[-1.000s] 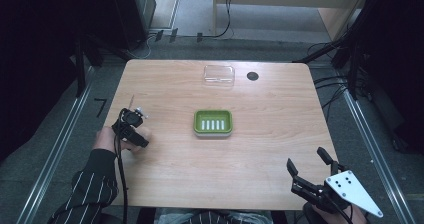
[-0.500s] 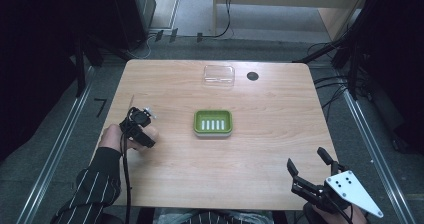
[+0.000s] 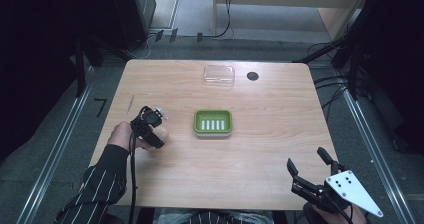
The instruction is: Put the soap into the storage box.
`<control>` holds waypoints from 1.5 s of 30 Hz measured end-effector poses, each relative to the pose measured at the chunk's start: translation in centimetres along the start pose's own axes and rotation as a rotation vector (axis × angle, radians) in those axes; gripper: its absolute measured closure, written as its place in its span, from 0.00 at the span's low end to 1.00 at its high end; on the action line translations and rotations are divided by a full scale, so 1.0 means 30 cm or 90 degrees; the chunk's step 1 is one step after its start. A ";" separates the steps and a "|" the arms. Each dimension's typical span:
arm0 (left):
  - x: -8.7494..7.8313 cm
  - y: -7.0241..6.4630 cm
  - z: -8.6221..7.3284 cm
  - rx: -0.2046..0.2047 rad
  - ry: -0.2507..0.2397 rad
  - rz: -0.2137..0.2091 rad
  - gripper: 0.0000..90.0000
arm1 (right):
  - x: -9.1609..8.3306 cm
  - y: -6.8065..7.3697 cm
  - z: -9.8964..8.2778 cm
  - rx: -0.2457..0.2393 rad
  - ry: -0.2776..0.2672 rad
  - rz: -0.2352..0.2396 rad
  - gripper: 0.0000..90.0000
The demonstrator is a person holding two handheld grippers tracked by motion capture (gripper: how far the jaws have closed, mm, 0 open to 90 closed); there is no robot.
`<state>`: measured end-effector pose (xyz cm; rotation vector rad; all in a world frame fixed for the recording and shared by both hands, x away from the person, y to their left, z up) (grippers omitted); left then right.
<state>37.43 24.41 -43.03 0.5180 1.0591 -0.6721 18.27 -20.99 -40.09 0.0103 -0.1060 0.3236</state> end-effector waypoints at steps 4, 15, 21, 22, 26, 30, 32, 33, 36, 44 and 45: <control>0.007 -0.014 0.019 0.015 0.003 -0.004 0.37 | 0.000 0.000 0.000 0.000 0.000 0.000 0.15; 0.027 -0.037 0.059 0.048 0.016 -0.016 0.37 | 0.001 0.000 0.000 0.000 0.001 0.000 0.15; 0.032 -0.045 0.076 0.057 0.014 -0.022 0.37 | 0.001 0.000 0.000 0.001 0.002 0.000 0.15; 0.032 -0.045 0.080 0.061 0.014 -0.024 0.37 | 0.001 0.000 0.000 0.000 0.001 0.000 0.15; 0.034 -0.050 0.094 0.067 0.009 -0.029 0.37 | 0.002 0.000 0.000 0.000 0.001 0.001 0.15; 0.039 -0.051 0.112 0.076 0.008 -0.032 0.37 | 0.001 0.000 0.000 0.000 0.001 0.001 0.15; 0.041 -0.050 0.121 0.082 0.008 -0.034 0.37 | 0.001 0.000 0.000 0.000 0.001 0.000 0.15; 0.041 -0.052 0.124 0.082 0.008 -0.036 0.37 | 0.001 0.000 0.000 -0.001 0.001 0.001 0.15; 0.036 -0.056 0.136 0.089 0.005 -0.036 0.37 | 0.000 -0.001 -0.001 0.000 0.000 0.000 0.15; 0.025 -0.064 0.168 0.103 -0.007 -0.042 0.37 | 0.001 0.001 0.000 -0.002 0.002 0.000 0.15; 0.025 -0.065 0.172 0.106 -0.008 -0.044 0.37 | 0.000 0.001 0.000 -0.002 0.001 0.000 0.15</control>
Point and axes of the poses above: each handheld gripper's, and its own axes: x roughly forward along the jaws, z roughly out of its top, y roughly to its left, the point moved 1 cm from there along x, roughly forward along the jaws, and after that the axes turned 15 degrees about -y, right-handed, at the moved point
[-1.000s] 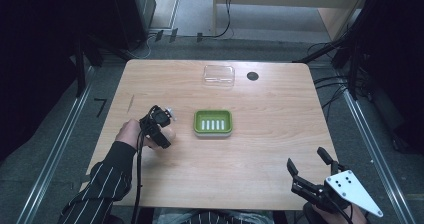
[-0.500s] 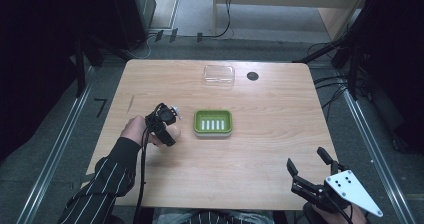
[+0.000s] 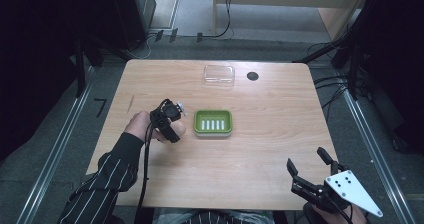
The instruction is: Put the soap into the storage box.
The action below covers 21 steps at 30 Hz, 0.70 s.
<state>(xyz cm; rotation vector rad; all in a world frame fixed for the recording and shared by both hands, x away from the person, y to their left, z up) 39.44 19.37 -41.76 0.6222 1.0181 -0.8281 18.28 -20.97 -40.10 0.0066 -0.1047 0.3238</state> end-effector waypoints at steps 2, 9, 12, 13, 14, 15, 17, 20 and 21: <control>0.002 0.000 0.008 0.007 0.001 0.001 0.37 | 0.000 -0.001 0.000 0.001 -0.001 0.000 0.15; 0.003 -0.007 0.028 0.022 0.001 0.002 0.37 | -0.001 -0.001 0.000 -0.001 0.000 0.001 0.15; -0.001 -0.008 0.041 0.029 0.000 0.002 0.37 | -0.001 -0.002 -0.001 0.000 -0.001 0.000 0.15; -0.001 -0.007 0.046 0.032 -0.004 0.002 0.37 | -0.001 -0.002 -0.001 0.000 -0.001 0.000 0.15; -0.002 -0.009 0.051 0.031 -0.007 0.004 0.37 | -0.001 -0.001 0.000 0.000 0.000 0.000 0.15; -0.004 -0.008 0.058 0.039 -0.004 0.004 0.37 | -0.001 -0.001 0.000 -0.001 0.000 -0.001 0.15; -0.005 -0.011 0.067 0.045 -0.007 0.004 0.37 | -0.002 -0.001 0.000 0.000 -0.001 0.000 0.15; -0.005 -0.014 0.076 0.051 -0.009 0.002 0.37 | -0.003 -0.001 0.000 -0.002 0.000 -0.001 0.15; -0.005 -0.015 0.079 0.051 -0.011 0.002 0.37 | -0.003 -0.001 0.000 -0.002 0.000 -0.001 0.15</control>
Point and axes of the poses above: each handheld gripper's, and its own axes: x roughly forward along the jaws, z roughly out of its top, y roughly to its left, the point moved 1 cm from there along x, roughly forward along the jaws, and after that the axes turned 15 degrees about -y, right-handed, at the moved point
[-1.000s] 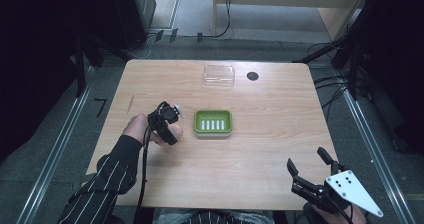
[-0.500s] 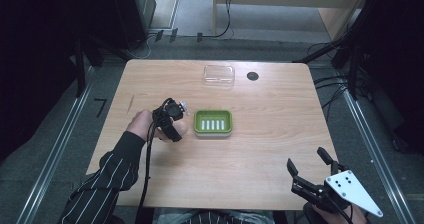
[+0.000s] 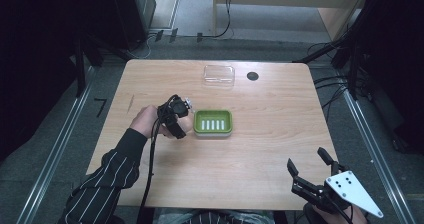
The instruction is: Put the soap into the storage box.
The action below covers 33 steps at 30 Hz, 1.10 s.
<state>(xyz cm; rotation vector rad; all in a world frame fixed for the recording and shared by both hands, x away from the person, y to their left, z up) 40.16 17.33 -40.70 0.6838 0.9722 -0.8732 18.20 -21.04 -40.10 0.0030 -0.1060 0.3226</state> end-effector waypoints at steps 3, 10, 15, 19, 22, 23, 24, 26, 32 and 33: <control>0.000 -0.001 0.010 0.005 -0.004 0.000 0.37 | -0.002 -0.001 0.000 0.001 0.001 -0.001 0.15; 0.000 -0.003 0.036 0.020 -0.009 -0.001 0.37 | -0.007 -0.004 -0.001 -0.002 0.001 -0.005 0.15; -0.002 0.001 0.050 0.024 -0.012 -0.001 0.37 | -0.010 -0.005 -0.001 -0.001 0.003 -0.010 0.15; -0.005 -0.001 0.062 0.030 -0.016 -0.004 0.37 | -0.013 -0.007 -0.001 -0.004 0.002 -0.012 0.15; -0.009 -0.004 0.071 0.032 -0.021 -0.008 0.37 | -0.014 -0.006 -0.001 -0.003 0.005 -0.014 0.15; -0.010 -0.004 0.074 0.034 -0.020 -0.008 0.37 | -0.015 -0.006 0.000 -0.003 0.005 -0.014 0.15; -0.011 -0.005 0.077 0.036 -0.024 -0.007 0.37 | -0.015 -0.006 0.000 -0.005 0.005 -0.014 0.15; -0.014 -0.004 0.083 0.038 -0.026 -0.007 0.37 | -0.017 -0.007 0.000 -0.003 0.005 -0.017 0.15; -0.008 -0.005 0.106 0.053 -0.029 -0.007 0.37 | -0.026 -0.011 -0.001 -0.002 0.006 -0.022 0.15; -0.007 -0.007 0.111 0.051 -0.029 -0.008 0.37 | -0.027 -0.012 0.000 -0.002 0.007 -0.024 0.15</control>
Point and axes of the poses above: each handheld gripper's, and its own axes: x roughly forward along the jaws, z roughly out of its top, y roughly to its left, the point moved 1 cm from there along x, roughly forward along the jaws, and after that the axes turned 15 degrees about -y, right-handed, at the moved point
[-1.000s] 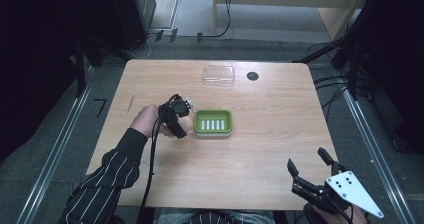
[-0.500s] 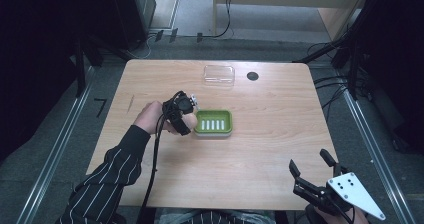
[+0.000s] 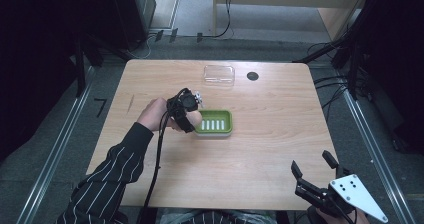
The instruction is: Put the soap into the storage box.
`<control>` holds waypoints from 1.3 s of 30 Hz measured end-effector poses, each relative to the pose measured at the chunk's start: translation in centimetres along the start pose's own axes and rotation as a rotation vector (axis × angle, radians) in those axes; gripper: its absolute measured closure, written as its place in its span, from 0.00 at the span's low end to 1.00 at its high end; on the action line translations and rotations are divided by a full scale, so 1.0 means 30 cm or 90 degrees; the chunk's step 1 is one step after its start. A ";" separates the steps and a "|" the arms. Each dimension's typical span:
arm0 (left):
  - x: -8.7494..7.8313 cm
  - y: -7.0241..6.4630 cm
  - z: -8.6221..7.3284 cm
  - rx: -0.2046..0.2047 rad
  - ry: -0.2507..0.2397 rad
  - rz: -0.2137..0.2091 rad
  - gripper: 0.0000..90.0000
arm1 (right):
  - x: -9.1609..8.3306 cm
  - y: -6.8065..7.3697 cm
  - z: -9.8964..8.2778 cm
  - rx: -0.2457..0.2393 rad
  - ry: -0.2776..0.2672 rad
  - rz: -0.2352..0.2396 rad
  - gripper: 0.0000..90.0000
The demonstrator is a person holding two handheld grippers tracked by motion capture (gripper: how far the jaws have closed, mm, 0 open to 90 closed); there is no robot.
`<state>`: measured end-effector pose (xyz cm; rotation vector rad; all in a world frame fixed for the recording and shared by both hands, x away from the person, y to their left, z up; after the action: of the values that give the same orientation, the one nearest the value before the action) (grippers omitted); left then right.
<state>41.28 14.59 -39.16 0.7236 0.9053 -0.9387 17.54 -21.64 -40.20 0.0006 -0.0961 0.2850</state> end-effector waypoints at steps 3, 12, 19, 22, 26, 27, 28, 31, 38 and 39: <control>0.004 0.002 0.014 0.011 -0.001 -0.001 0.37 | -0.006 -0.004 0.000 0.000 0.001 -0.005 0.15; 0.015 0.003 0.047 0.030 -0.002 -0.009 0.37 | -0.024 -0.010 0.001 -0.002 0.002 -0.016 0.15; 0.025 0.006 0.066 0.042 -0.004 -0.010 0.37 | -0.032 -0.013 0.001 -0.001 0.003 -0.022 0.15; 0.028 0.007 0.075 0.048 -0.004 -0.009 0.37 | -0.034 -0.015 0.001 -0.003 0.003 -0.023 0.15; 0.031 0.005 0.086 0.051 -0.009 -0.009 0.37 | -0.037 -0.016 0.001 -0.002 0.003 -0.026 0.15; 0.031 0.005 0.087 0.050 -0.010 -0.008 0.37 | -0.039 -0.015 0.001 -0.001 0.004 -0.027 0.15; 0.031 0.007 0.089 0.051 -0.012 -0.009 0.37 | -0.040 -0.015 0.002 0.000 0.004 -0.027 0.15; 0.030 0.011 0.091 0.054 -0.015 -0.008 0.37 | -0.042 -0.015 0.003 -0.002 0.004 -0.030 0.15; 0.036 0.013 0.101 0.058 -0.018 -0.010 0.37 | -0.047 -0.016 0.003 -0.005 0.006 -0.033 0.15; 0.037 0.013 0.102 0.057 -0.020 -0.010 0.37 | -0.048 -0.017 0.003 -0.004 0.006 -0.035 0.15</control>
<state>42.95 11.78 -38.73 0.7765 0.8475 -1.0066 16.28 -22.53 -40.24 -0.0041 -0.0873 0.2303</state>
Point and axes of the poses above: each handheld gripper's, and its own axes: x roughly forward along the jaws, z roughly out of its top, y roughly to its left, the point moved 1 cm from there along x, roughly forward along the jaws, and after that the axes turned 15 degrees about -y, right-handed, at the moved point
